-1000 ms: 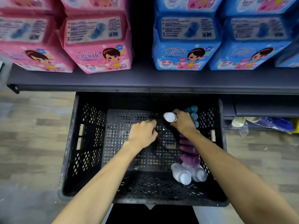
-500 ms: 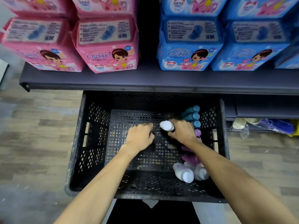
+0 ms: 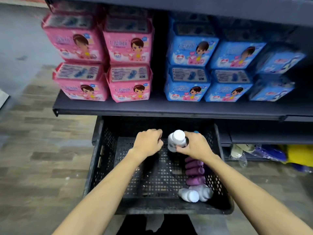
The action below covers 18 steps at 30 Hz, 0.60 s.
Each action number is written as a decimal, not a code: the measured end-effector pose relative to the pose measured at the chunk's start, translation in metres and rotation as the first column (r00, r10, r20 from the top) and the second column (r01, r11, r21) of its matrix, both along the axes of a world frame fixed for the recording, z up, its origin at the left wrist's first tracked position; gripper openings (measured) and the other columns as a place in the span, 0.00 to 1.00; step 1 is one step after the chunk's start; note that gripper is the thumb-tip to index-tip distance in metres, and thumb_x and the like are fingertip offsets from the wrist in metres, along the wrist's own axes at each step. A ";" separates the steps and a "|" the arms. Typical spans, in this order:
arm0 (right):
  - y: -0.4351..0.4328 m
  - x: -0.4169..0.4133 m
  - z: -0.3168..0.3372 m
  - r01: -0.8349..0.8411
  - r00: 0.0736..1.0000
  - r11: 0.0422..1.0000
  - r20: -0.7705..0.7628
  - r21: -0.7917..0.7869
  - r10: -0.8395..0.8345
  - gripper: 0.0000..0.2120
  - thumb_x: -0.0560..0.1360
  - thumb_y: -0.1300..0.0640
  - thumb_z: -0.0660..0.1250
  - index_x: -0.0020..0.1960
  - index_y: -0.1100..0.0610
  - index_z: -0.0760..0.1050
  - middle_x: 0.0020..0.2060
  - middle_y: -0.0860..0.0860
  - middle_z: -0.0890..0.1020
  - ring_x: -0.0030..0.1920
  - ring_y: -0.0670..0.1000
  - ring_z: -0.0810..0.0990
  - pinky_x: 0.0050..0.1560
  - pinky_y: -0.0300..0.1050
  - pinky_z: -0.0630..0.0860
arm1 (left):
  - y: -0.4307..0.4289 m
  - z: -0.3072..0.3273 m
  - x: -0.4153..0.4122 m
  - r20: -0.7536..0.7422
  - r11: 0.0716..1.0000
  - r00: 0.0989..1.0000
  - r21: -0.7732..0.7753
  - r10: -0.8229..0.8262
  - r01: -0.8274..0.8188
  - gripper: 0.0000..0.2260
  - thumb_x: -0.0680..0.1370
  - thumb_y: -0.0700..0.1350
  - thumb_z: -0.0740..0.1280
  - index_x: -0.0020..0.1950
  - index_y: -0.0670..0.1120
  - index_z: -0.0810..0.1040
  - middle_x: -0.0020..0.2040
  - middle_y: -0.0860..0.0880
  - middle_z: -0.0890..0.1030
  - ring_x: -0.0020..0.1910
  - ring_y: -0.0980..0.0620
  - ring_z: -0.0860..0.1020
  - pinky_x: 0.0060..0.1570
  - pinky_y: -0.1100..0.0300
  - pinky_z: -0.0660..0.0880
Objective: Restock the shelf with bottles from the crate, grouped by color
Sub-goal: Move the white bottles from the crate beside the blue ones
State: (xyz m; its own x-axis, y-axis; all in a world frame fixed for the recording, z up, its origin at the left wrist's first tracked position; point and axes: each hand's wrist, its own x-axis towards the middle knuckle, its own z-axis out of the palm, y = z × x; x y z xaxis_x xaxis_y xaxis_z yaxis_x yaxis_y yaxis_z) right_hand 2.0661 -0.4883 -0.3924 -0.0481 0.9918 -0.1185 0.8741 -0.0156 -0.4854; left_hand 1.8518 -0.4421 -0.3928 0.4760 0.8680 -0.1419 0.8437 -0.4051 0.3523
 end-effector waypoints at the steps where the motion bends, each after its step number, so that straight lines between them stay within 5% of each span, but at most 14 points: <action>1: 0.003 0.000 0.010 0.004 1.000 1.000 -0.003 0.013 -0.004 0.25 0.61 0.34 0.65 0.47 0.52 0.79 0.33 0.45 0.79 0.35 0.47 0.75 0.38 0.47 0.76 | 0.003 0.008 -0.001 0.005 1.000 1.000 0.018 -0.005 0.005 0.07 0.75 0.50 0.61 0.49 0.49 0.74 0.47 0.50 0.80 0.44 0.43 0.79 0.38 0.55 0.69; 5: 0.011 0.000 0.057 0.033 0.999 0.998 -0.027 0.055 -0.032 0.17 0.64 0.45 0.74 0.51 0.48 0.81 0.33 0.46 0.81 0.36 0.48 0.78 0.41 0.47 0.77 | 0.015 0.046 -0.009 0.081 0.995 0.997 0.097 0.006 -0.013 0.07 0.75 0.50 0.62 0.49 0.49 0.76 0.48 0.50 0.81 0.47 0.43 0.79 0.39 0.54 0.69; 10: 0.014 -0.002 0.119 0.039 0.994 0.989 -0.111 0.141 -0.024 0.14 0.64 0.50 0.77 0.41 0.38 0.74 0.31 0.47 0.80 0.34 0.44 0.73 0.37 0.41 0.71 | 0.024 0.101 -0.017 0.132 0.971 0.989 0.237 -0.061 0.028 0.05 0.76 0.50 0.62 0.47 0.50 0.75 0.46 0.51 0.81 0.46 0.45 0.78 0.39 0.55 0.67; 18: 0.016 -0.020 0.185 -0.005 0.989 0.963 -0.142 0.270 0.045 0.12 0.64 0.53 0.77 0.37 0.45 0.74 0.29 0.51 0.79 0.31 0.43 0.69 0.34 0.39 0.66 | 0.023 0.157 -0.031 0.183 0.915 0.974 0.400 -0.131 0.048 0.05 0.75 0.50 0.63 0.46 0.50 0.75 0.42 0.52 0.80 0.44 0.46 0.78 0.36 0.55 0.66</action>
